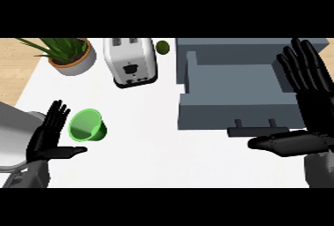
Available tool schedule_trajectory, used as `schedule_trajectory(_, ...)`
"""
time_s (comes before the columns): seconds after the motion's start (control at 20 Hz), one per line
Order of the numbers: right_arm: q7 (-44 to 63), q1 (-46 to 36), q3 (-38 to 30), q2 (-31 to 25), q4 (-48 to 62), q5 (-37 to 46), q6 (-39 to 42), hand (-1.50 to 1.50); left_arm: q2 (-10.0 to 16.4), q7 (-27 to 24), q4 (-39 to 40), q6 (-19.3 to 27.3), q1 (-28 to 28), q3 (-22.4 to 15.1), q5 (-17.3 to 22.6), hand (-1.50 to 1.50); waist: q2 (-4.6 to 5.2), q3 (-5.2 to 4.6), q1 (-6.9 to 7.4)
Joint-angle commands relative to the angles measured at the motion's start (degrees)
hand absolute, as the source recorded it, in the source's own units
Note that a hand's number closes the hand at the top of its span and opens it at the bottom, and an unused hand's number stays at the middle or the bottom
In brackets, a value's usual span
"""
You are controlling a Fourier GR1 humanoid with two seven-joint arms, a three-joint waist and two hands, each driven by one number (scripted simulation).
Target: Pick up the cup, place it into the drawer and close the drawer
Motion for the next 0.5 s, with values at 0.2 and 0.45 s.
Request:
schedule_trajectory(0.2, 4.2, -2.5, -1.5, -0.5, -2.2, -2.9, -0.1, -1.50, 1.4, -16.6, 18.4, 1.0, -3.7, 0.4, -4.4, -1.50, 0.38, -0.16, -0.80)
schedule_trajectory(0.45, 0.3, 0.2, -1.6, -1.4, -0.3, -2.6, 2.8, -1.50, 1.6, -18.1, 21.7, -0.1, -6.8, 1.1, -3.9, -1.50, 0.36, -0.14, -0.86)
